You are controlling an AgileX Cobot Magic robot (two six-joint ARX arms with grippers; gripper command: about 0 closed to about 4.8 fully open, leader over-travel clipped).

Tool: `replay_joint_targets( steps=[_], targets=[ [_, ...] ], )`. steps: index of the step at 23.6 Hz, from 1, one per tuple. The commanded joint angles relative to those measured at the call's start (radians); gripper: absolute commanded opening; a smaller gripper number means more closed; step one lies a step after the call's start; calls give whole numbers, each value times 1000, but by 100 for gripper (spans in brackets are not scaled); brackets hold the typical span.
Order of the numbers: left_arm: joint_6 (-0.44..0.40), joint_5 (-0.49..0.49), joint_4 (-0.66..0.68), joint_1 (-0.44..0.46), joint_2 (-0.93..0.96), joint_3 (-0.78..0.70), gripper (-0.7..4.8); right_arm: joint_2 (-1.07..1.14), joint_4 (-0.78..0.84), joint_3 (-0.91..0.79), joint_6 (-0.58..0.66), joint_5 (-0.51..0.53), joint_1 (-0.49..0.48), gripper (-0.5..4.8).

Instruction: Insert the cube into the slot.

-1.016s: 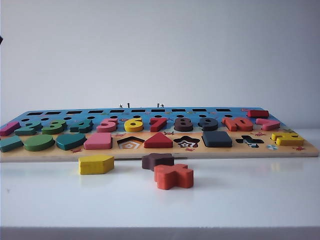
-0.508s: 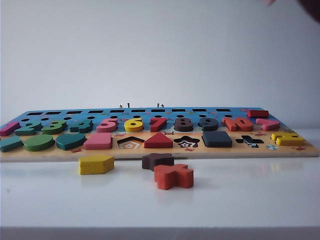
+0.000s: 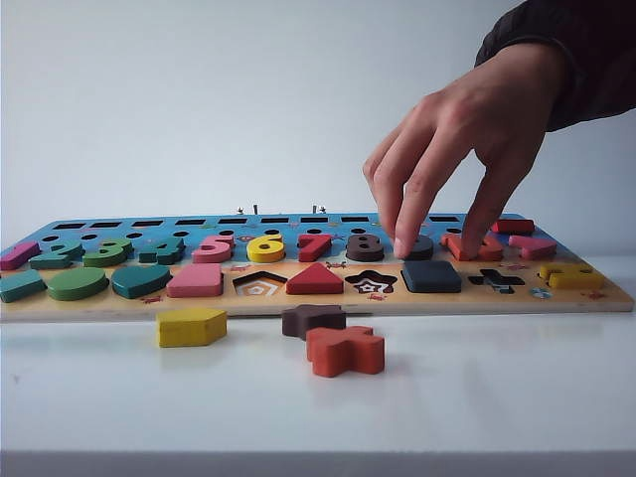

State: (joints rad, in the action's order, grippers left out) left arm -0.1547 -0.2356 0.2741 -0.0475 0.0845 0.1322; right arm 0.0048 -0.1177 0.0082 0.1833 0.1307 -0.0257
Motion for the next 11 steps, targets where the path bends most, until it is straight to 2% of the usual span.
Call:
replay_joint_targets(
  steps=[1,11],
  targets=[
    [6,2,-14,2,-37,-27,17,-2,-17,0,-1,1,0,144],
    [6,2,-13,0,-84,-80,17,-2,-19,0,-1,0,0,144]
  ],
)
